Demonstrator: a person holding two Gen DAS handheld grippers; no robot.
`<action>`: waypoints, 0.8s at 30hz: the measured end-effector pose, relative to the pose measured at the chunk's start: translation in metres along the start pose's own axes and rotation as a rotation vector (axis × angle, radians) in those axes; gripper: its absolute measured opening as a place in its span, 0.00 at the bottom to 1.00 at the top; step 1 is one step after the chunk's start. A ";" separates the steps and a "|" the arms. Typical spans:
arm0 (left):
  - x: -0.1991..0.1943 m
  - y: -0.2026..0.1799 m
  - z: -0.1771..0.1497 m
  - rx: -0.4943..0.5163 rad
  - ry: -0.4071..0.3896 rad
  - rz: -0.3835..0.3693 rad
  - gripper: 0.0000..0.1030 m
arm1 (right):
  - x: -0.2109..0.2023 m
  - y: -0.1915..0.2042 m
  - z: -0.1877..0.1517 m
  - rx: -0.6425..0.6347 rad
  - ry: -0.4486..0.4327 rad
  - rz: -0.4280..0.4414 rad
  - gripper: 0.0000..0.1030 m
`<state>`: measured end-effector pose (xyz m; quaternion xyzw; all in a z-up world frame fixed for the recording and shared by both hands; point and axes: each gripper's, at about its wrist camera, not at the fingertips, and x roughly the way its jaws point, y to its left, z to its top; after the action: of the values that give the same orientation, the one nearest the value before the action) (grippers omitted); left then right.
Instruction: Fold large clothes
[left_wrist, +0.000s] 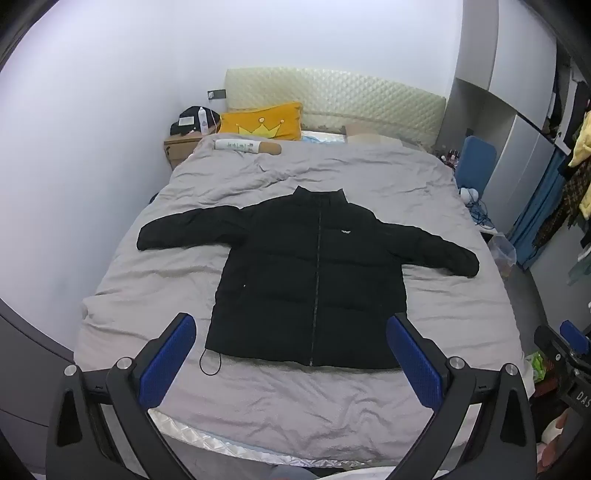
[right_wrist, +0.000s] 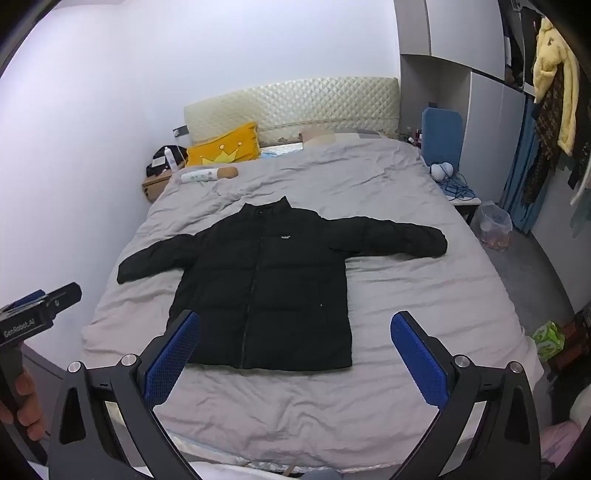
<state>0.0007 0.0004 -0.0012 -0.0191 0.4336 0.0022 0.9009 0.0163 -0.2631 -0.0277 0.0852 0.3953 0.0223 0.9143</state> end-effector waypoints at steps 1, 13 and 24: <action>0.000 0.000 0.000 0.000 0.003 -0.003 1.00 | -0.001 0.000 0.000 -0.001 -0.001 0.003 1.00; 0.000 0.011 -0.003 -0.010 -0.026 0.017 1.00 | 0.005 0.004 0.002 -0.006 0.017 -0.020 1.00; 0.003 0.004 -0.003 0.001 -0.022 0.019 1.00 | 0.013 0.011 -0.001 -0.008 0.032 -0.026 1.00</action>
<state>0.0002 0.0042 -0.0051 -0.0146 0.4239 0.0105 0.9055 0.0250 -0.2511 -0.0364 0.0759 0.4108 0.0133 0.9085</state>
